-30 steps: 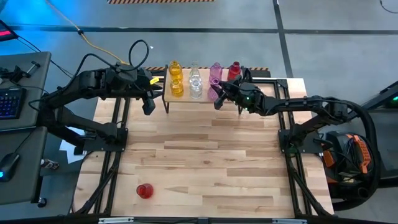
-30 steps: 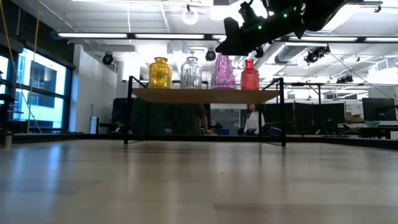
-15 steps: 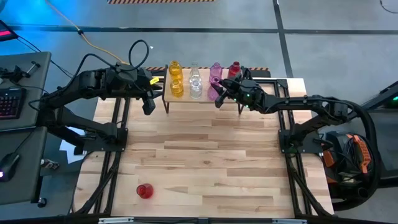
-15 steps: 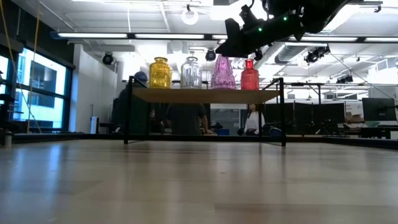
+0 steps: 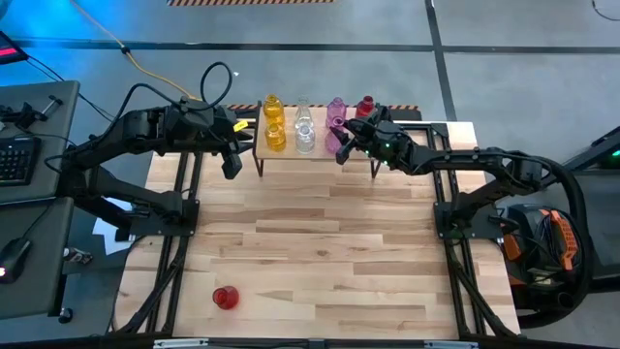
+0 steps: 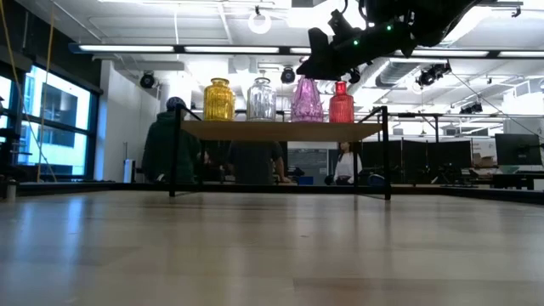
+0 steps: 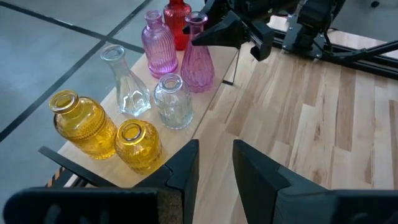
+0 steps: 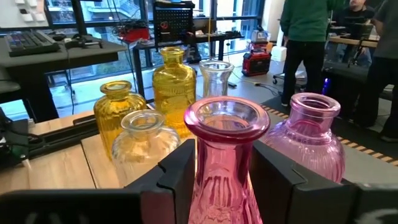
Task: Sort vases onto shelf
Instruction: Put the purple vase on the shelf aligned with the other purple vase
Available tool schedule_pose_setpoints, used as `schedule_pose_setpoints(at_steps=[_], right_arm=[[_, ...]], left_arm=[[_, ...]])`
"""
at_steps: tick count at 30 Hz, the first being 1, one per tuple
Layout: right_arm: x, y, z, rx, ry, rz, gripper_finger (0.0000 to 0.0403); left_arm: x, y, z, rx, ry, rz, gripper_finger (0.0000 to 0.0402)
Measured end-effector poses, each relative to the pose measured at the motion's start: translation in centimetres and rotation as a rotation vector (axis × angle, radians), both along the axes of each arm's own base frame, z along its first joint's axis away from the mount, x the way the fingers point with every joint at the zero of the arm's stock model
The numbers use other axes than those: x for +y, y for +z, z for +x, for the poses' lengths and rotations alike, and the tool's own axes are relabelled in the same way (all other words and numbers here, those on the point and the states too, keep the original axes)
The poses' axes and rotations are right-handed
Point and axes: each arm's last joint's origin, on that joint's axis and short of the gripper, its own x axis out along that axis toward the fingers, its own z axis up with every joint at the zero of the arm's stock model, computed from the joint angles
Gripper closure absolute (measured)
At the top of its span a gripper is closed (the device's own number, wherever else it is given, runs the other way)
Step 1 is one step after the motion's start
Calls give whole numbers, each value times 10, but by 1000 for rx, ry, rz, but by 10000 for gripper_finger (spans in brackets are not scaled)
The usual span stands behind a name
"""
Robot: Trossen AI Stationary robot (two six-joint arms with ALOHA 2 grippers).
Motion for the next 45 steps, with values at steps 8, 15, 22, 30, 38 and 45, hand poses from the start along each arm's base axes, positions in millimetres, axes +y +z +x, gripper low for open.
schedule_pose_setpoints(at_steps=[8,15,22,30,38,45], right_arm=[[0,1,0,-17,61,5,279],[0,1,0,-15,61,1,279],[-1,3,0,-31,44,-2,279],[0,4,1,-41,71,-1,256],[0,4,1,-45,66,-12,206],[0,7,1,-69,65,-23,205]], left_arm=[[0,0,0,0,0,0,312],[0,0,0,0,0,0,312],[0,0,0,-1,1,-1,312],[0,0,0,-2,0,-1,312],[0,0,0,-3,1,-1,312],[0,0,0,-3,1,-1,312]])
